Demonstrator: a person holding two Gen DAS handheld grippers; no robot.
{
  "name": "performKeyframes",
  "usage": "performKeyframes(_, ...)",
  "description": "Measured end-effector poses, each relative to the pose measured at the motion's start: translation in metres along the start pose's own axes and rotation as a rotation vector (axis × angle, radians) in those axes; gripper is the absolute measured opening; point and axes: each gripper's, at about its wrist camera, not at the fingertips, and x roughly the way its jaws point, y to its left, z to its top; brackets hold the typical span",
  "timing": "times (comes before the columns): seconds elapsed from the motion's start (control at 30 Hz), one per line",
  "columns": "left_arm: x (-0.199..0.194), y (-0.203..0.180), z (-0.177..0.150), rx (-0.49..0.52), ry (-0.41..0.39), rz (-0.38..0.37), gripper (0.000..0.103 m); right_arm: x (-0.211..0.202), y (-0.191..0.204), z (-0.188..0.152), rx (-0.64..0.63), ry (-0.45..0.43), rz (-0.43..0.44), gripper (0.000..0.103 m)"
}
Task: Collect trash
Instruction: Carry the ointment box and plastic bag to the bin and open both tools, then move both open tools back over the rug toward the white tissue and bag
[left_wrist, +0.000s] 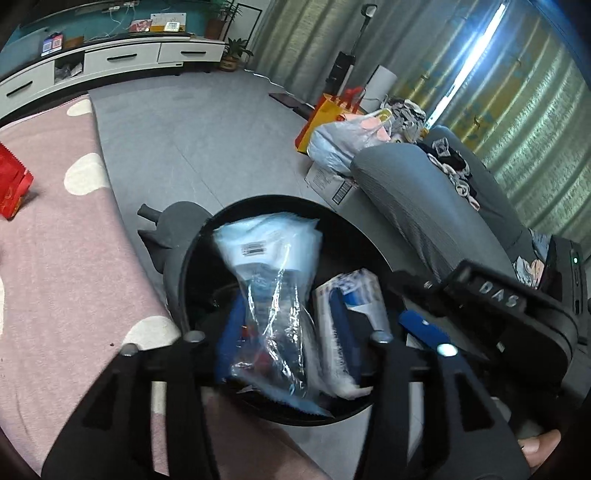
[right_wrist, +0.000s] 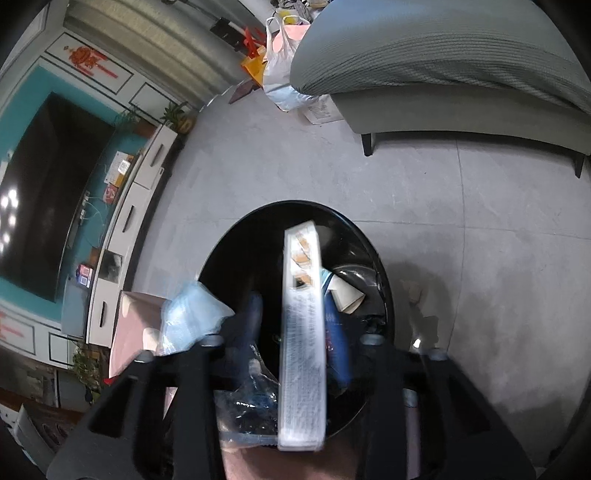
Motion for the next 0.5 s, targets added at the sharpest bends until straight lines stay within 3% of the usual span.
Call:
performKeyframes(0.03, -0.004, 0.003, 0.000, -0.006, -0.007, -0.001, 0.071, -0.003, -0.003, 0.000, 0.008, -0.004, 0.008, 0.054)
performKeyframes(0.23, -0.034, 0.022, 0.004, -0.050, -0.041, 0.014, 0.086, -0.013, 0.003, 0.000, 0.012, -0.027, 0.024, 0.064)
performKeyframes(0.33, -0.065, 0.040, 0.000, -0.070, -0.086, 0.081, 0.093, -0.014, 0.019, -0.005, -0.035, -0.029, 0.018, 0.065)
performKeyframes(0.5, -0.122, 0.092, -0.011, -0.135, -0.131, 0.255, 0.097, -0.012, 0.065, -0.026, -0.191, 0.010, 0.062, 0.069)
